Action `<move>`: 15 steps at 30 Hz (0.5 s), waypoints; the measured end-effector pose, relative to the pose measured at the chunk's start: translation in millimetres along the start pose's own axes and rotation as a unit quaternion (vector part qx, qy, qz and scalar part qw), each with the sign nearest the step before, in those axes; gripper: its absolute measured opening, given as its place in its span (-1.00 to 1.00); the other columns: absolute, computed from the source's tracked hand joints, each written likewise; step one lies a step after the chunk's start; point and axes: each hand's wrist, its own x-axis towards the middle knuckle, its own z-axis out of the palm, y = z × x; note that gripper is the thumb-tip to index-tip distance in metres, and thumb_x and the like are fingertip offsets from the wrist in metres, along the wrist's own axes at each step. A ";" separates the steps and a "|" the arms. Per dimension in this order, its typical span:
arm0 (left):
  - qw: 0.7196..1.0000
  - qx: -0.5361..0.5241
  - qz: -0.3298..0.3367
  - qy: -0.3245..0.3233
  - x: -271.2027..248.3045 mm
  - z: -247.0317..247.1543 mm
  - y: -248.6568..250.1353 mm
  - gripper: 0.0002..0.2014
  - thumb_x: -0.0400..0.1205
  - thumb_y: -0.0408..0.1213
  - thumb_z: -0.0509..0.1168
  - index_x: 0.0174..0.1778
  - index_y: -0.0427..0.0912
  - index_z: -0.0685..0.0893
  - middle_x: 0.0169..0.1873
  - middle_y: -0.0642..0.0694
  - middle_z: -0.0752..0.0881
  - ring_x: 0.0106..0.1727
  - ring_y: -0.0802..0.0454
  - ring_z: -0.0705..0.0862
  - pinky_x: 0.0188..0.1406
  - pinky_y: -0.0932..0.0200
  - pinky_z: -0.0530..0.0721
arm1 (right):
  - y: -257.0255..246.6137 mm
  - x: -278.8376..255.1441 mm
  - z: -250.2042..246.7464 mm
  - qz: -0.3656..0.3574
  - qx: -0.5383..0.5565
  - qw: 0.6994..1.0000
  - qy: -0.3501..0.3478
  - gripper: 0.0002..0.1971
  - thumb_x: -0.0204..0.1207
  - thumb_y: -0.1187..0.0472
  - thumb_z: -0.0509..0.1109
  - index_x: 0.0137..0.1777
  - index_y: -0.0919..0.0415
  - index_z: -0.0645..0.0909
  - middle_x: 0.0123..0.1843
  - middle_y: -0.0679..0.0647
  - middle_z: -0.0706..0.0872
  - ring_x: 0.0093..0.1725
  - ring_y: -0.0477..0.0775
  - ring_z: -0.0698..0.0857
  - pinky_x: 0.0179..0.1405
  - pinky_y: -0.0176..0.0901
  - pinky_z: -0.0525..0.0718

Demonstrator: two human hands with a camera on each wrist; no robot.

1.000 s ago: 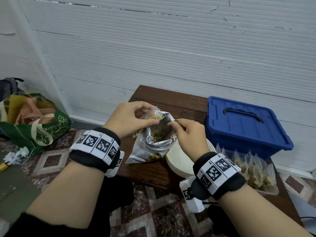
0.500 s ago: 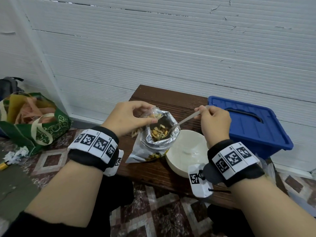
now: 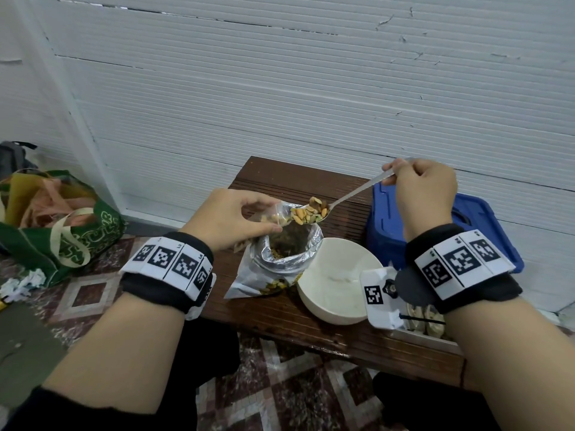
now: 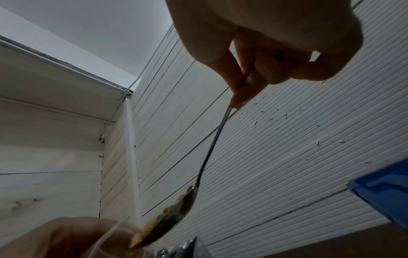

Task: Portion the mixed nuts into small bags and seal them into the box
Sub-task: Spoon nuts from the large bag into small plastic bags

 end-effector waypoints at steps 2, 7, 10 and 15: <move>1.000 0.023 0.008 -0.003 0.1 1.0 2.5 -0.54 0.35 -0.09 0.60 0.18 0.07 0.75 -0.11 0.28 0.73 -0.02 0.48 0.65 0.00 0.61 0.55 | -1.6 -0.2 2.8 0.000 -0.001 1.000 -0.009 -0.60 0.63 0.24 0.26 -0.47 0.08 0.64 -0.27 -0.08 0.74 -0.29 -0.25 0.61 -0.12 -0.25 0.56; 0.999 0.048 0.013 0.006 1.0 5.4 6.4 -0.52 0.32 -0.03 0.61 0.18 0.07 0.75 -0.13 0.27 0.71 -0.03 0.44 0.64 0.02 0.55 0.55 | -1.4 -4.9 13.6 0.004 0.002 0.999 -0.038 -0.58 0.63 0.26 0.27 -0.51 0.10 0.62 -0.32 -0.19 0.71 -0.22 -0.24 0.65 -0.04 -0.32 0.58; 0.999 0.051 0.012 0.009 1.1 7.3 7.9 -0.51 0.30 0.02 0.61 0.16 0.11 0.76 -0.11 0.26 0.74 0.02 0.35 0.68 0.11 0.33 0.63 | -1.7 -6.7 17.4 0.001 -0.003 0.999 -0.051 -0.58 0.64 0.25 0.27 -0.49 0.14 0.64 -0.29 -0.20 0.72 -0.28 -0.34 0.60 -0.22 -0.54 0.49; 1.000 0.024 0.002 0.020 2.2 10.9 8.7 -0.50 0.26 0.03 0.63 0.13 0.10 0.76 -0.08 0.23 0.77 0.00 0.39 0.67 0.06 0.43 0.61 | -0.7 -9.4 22.4 0.005 -0.002 0.998 -0.057 -0.58 0.64 0.24 0.27 -0.50 0.13 0.64 -0.30 -0.24 0.71 -0.21 -0.39 0.60 -0.30 -0.74 0.39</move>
